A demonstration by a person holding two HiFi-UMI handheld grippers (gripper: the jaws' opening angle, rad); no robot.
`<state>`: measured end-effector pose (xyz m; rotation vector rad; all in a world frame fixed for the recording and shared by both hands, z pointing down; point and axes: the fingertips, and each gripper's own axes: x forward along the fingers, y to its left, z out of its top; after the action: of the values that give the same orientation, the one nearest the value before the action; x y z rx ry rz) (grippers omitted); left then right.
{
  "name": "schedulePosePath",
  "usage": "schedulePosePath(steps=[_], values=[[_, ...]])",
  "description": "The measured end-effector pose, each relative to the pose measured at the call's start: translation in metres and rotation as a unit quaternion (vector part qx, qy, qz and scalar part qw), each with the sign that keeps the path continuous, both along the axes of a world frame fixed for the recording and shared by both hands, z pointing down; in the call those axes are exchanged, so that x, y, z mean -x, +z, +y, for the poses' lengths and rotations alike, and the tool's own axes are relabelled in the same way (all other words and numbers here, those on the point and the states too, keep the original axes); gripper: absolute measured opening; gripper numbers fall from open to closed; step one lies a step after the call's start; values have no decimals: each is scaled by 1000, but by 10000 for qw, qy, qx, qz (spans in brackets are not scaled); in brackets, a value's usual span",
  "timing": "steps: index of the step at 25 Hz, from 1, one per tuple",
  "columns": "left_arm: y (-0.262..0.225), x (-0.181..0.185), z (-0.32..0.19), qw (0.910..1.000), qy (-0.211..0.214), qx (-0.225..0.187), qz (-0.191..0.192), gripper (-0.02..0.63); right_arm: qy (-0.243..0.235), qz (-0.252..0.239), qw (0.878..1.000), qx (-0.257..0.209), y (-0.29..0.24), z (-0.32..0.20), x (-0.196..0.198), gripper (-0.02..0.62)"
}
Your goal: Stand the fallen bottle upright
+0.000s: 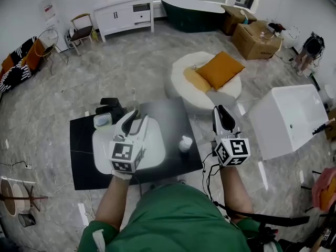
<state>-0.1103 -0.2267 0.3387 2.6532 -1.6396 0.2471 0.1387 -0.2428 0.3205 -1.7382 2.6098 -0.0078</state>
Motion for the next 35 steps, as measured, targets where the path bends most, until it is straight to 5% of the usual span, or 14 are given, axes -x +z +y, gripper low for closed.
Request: schedulePosePath(steps=[35], values=[[0,-3,2,10000,-27,-11,9,127,-145,-82,9998,79,-5,3,3,60]])
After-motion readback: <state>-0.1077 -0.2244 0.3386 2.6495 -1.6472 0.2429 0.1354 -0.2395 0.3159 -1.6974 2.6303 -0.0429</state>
